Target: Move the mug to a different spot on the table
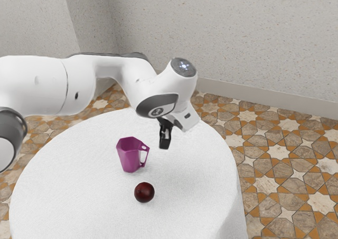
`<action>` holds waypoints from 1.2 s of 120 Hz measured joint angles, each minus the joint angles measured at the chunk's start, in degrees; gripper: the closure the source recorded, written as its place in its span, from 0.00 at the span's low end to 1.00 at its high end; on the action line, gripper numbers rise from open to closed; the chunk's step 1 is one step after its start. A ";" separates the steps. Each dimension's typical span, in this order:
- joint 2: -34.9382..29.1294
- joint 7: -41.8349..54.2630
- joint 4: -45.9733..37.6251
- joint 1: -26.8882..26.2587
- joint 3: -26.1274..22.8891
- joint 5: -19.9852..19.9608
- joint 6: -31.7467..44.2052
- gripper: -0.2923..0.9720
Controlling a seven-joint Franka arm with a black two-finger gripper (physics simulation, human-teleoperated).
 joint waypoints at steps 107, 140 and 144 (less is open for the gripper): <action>-20.66 -15.18 11.95 28.43 2.99 -24.23 -23.88 0.25; -20.59 -18.72 11.98 26.36 3.06 -24.26 -25.91 0.24; -20.58 -19.04 11.99 25.58 3.06 -24.26 -26.02 0.24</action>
